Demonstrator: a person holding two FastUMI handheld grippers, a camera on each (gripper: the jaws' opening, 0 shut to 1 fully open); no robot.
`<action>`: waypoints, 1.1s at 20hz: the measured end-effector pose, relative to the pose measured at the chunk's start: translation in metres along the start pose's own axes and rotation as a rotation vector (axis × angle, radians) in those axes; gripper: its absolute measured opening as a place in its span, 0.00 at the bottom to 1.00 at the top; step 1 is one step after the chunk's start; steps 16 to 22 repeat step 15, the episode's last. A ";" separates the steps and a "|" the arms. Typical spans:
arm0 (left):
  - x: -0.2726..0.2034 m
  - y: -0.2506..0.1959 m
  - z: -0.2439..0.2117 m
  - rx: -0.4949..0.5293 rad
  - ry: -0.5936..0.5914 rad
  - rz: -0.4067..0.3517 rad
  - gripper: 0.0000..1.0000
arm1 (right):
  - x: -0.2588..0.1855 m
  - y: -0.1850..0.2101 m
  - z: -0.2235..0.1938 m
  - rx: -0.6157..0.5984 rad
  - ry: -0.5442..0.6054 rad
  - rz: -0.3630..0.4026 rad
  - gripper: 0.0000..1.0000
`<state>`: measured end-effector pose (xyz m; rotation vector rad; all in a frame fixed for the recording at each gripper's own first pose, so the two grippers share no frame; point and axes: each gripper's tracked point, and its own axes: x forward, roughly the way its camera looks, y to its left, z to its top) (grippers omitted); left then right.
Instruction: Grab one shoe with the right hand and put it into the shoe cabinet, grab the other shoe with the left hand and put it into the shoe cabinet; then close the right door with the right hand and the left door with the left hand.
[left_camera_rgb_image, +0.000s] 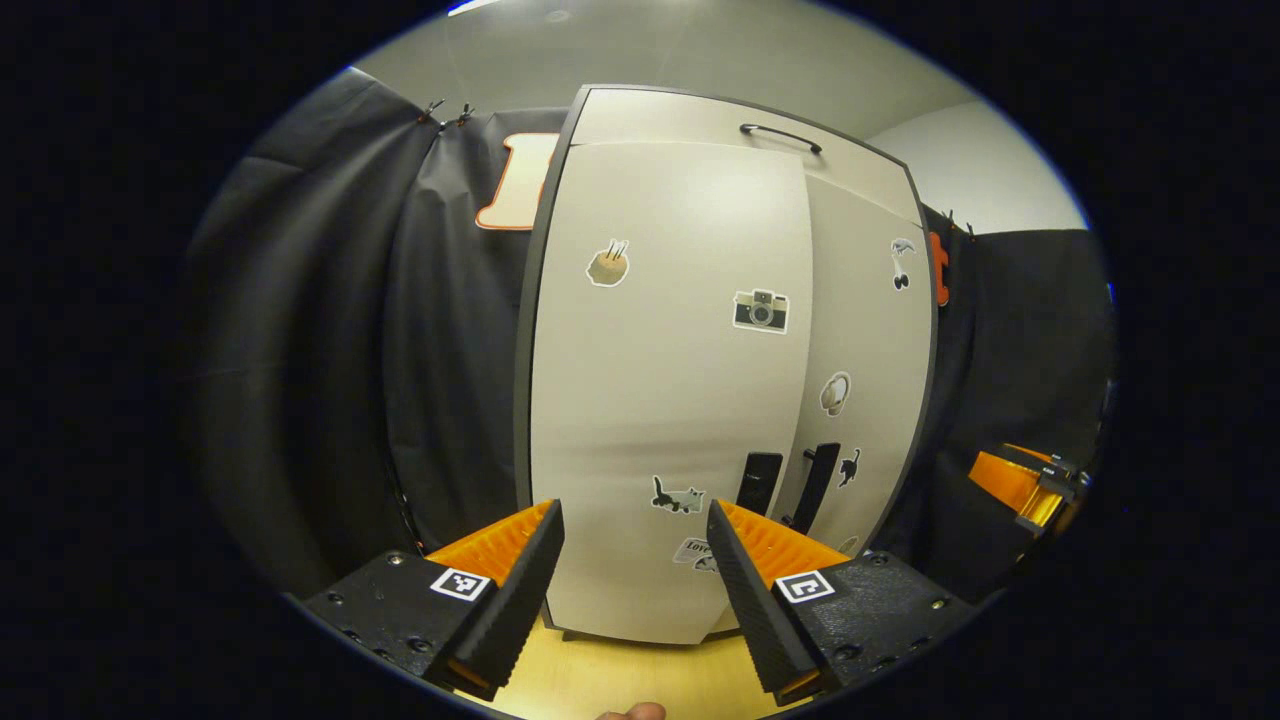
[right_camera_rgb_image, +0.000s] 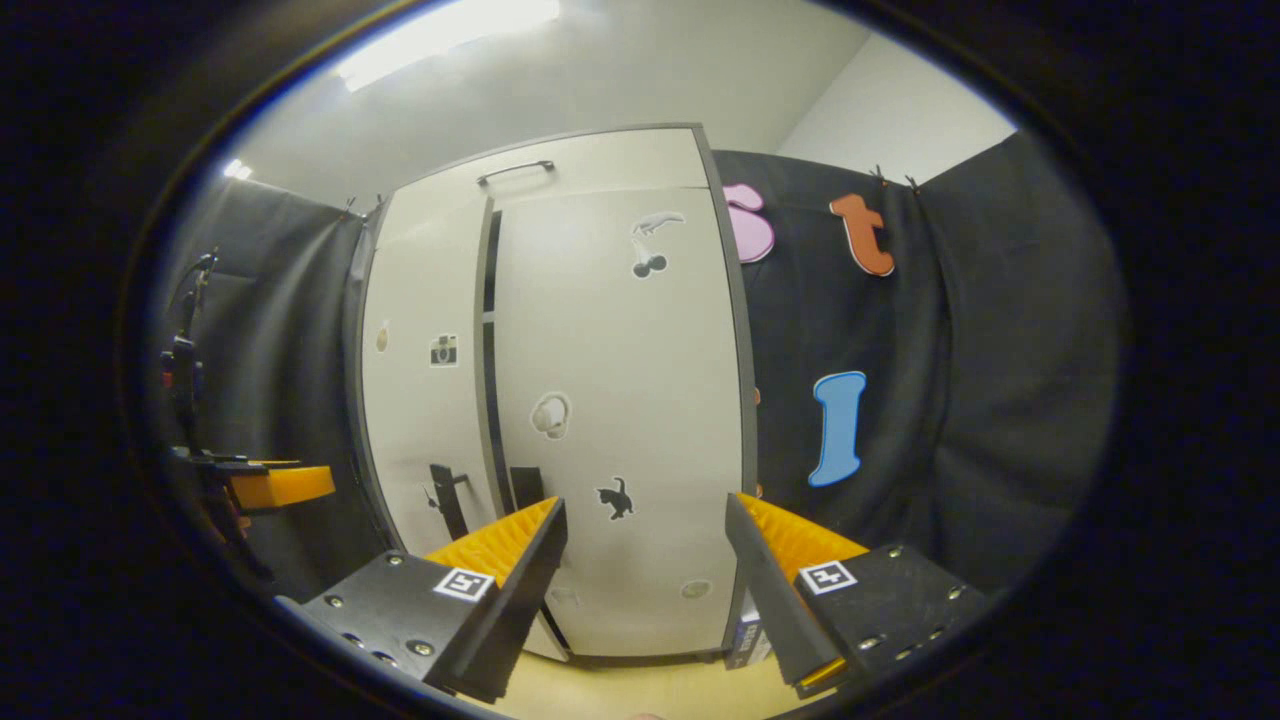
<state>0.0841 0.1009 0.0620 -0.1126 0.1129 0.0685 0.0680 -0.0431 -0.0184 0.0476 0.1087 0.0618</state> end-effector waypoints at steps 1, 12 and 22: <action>0.000 -0.001 0.000 0.004 0.002 0.004 0.88 | -0.001 0.003 0.001 -0.006 -0.003 -0.004 0.95; -0.016 -0.016 0.016 0.032 -0.034 0.048 0.89 | -0.022 0.033 0.036 -0.012 -0.070 -0.010 0.95; -0.020 -0.017 0.022 0.022 -0.051 0.044 0.88 | -0.026 0.035 0.037 -0.028 -0.078 -0.015 0.95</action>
